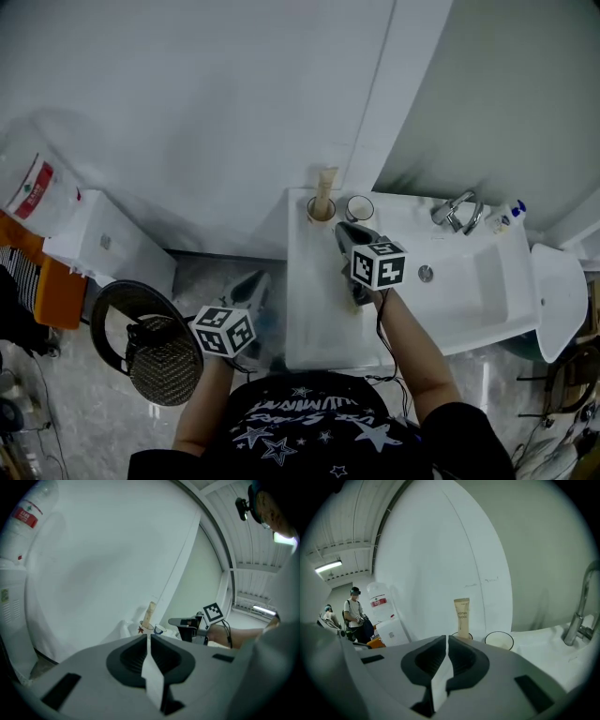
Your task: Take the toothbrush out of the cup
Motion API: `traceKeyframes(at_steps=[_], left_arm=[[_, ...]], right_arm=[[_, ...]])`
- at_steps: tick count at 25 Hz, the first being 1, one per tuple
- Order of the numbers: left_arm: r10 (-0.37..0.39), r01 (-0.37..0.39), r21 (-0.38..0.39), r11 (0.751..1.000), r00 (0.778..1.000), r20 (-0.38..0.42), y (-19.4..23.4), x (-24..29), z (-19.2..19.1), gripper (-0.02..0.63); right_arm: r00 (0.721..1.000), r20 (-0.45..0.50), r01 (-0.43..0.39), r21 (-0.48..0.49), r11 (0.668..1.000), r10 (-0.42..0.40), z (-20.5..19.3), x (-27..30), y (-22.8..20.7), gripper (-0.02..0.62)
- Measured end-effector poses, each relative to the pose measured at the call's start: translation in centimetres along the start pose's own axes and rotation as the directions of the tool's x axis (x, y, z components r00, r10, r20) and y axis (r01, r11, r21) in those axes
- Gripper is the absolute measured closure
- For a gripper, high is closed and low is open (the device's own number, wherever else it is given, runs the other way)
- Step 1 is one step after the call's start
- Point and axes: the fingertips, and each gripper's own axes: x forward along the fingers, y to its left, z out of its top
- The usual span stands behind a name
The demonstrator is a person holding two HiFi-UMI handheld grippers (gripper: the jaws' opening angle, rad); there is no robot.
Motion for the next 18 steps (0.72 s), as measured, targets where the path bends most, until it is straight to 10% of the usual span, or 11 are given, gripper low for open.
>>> traceKeyframes(at_steps=[18], left_arm=[[0.018,-0.018,0.006,1.000,1.000,-0.008,5.5,2.9,3.7,0.572]], right_arm=[[0.993,-0.030,0.114,-0.002,0.993,-0.114,1.5,8.6,-3.2,0.468]])
